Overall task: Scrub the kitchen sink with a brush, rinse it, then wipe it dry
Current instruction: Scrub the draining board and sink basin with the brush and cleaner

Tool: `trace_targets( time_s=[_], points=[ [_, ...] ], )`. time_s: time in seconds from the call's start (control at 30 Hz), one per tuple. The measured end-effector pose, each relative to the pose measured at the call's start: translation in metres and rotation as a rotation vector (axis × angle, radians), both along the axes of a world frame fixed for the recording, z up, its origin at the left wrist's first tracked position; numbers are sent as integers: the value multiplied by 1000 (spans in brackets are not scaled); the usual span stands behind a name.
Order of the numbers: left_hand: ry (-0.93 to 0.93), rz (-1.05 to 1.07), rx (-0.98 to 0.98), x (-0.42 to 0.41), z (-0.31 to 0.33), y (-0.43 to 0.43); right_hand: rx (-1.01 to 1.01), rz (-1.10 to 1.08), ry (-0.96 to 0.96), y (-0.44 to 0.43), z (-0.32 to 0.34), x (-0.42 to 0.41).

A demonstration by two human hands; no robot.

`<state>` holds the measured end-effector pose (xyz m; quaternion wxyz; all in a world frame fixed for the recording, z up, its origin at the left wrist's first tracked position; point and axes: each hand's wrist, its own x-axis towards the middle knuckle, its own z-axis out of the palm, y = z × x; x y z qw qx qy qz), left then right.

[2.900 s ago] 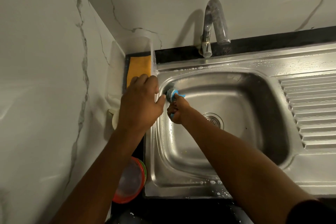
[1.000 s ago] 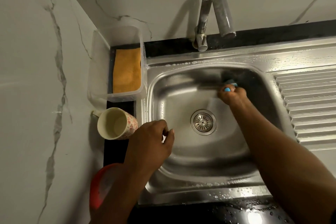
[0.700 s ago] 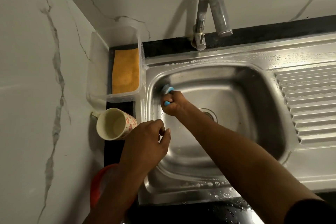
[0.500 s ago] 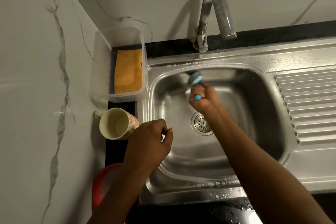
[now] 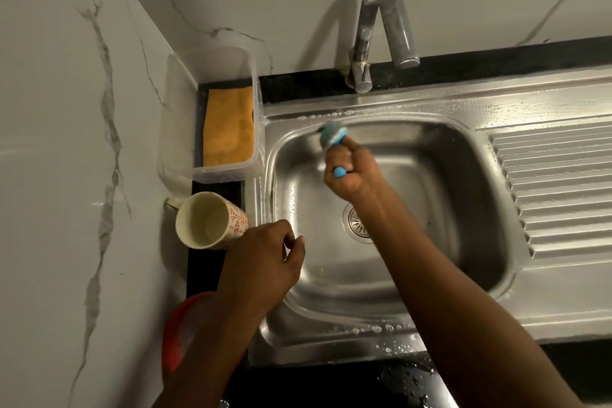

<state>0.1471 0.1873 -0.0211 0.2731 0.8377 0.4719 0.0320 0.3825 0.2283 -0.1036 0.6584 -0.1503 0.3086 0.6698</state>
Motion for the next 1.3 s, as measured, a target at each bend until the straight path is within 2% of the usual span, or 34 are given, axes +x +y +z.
trace_targets(
  time_s=[0.1,0.17,0.37,0.47,0.53,0.57,0.63,0.7,0.77,0.83,0.9,0.97,1.03,1.07,1.1,1.17,1.23,1.3],
  points=[
    [-6,5,-4,2,2,-4,-38,-135,52,-1,0,21],
    [-8,10,2,1,2,-6,-87,-117,42,7,-4,10],
    [11,-2,6,6,7,-16,-216,269,-86,28,-17,-61],
    [-1,3,1,12,7,-24,-203,549,-326,13,-13,-39],
    [1,4,-14,18,6,-31,-205,789,-653,2,0,-18],
    [3,5,-22,21,6,-35,-218,910,-899,-2,2,-6],
    [-2,15,-26,26,5,-41,-179,1142,-1511,-12,8,14],
    [-15,40,-31,29,3,-47,-53,1447,-2147,-26,14,37],
    [-28,54,-41,34,1,-54,8,1739,-2672,-41,26,61],
    [-22,55,-40,40,0,-60,32,1867,-2953,-51,38,83],
    [-21,69,-39,47,0,-66,-48,1952,-3058,-51,52,102],
    [-33,88,-42,51,1,-73,-91,1943,-2938,-48,57,123],
    [-45,109,-60,55,2,-81,-36,2020,-2820,-56,56,137],
    [-45,123,-69,56,3,-85,0,2113,-2857,-64,57,142],
    [-41,137,-79,56,3,-90,26,2177,-2983,-75,51,147],
    [-33,152,-90,56,2,-97,-6,2295,-3130,-95,44,146],
    [-26,153,-92,58,1,-106,-26,2413,-3050,-107,34,137],
    [-32,156,-96,59,3,-112,-25,2419,-2941,-113,27,126]
  ],
)
